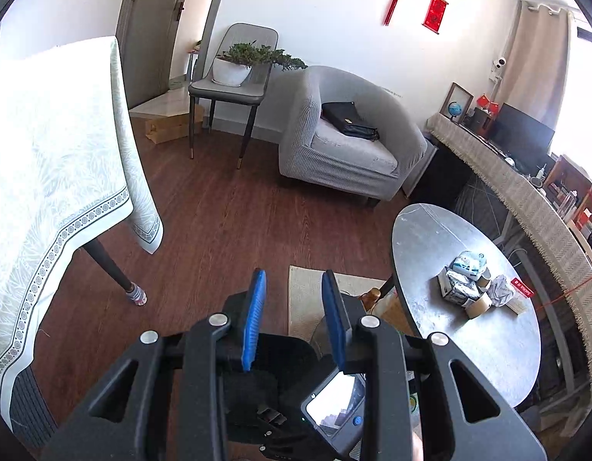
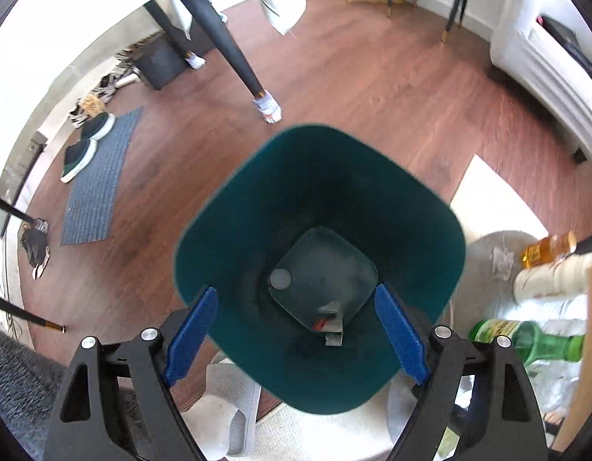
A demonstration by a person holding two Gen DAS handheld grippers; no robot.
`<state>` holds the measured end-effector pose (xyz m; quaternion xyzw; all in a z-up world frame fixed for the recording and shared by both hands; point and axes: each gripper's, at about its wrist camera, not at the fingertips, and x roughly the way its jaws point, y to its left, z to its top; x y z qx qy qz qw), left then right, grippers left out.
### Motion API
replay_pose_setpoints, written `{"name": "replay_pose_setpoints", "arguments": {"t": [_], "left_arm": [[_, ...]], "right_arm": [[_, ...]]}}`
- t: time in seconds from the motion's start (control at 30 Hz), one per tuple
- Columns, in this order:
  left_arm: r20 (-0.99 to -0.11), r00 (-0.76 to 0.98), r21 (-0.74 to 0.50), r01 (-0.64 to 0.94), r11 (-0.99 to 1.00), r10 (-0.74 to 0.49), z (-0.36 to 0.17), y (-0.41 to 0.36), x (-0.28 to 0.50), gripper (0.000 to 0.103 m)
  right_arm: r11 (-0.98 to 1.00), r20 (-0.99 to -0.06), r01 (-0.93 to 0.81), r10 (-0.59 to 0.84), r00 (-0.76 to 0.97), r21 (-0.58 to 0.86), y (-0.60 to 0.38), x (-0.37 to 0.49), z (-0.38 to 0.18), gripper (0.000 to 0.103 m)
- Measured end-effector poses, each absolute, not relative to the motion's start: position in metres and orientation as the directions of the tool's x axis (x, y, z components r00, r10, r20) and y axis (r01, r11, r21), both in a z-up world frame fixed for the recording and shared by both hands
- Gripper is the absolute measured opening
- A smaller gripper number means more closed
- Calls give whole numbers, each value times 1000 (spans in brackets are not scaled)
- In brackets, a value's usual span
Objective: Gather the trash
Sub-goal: 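Move the right gripper holding the white card box over the bin and release, then return both grippers to the table and grasp the brown tape roll with the left gripper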
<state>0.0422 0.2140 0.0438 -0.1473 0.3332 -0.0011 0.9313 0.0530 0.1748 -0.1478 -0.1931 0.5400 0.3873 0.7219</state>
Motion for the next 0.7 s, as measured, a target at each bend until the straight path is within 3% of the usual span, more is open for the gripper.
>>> {"name": "replay_pose_setpoints", "arguments": {"t": [0.3,0.7], "left_arm": [[-587,805,-238,-78,968,-80,57,198,46,38],[-485,865,-251,-2,968,-124,81,167,48,53]], "right_arm": [[556,-846,-822,490,210,119,149,34,-63,72],[605,-749,-789,571,337,106,75,31,14,69]]}}
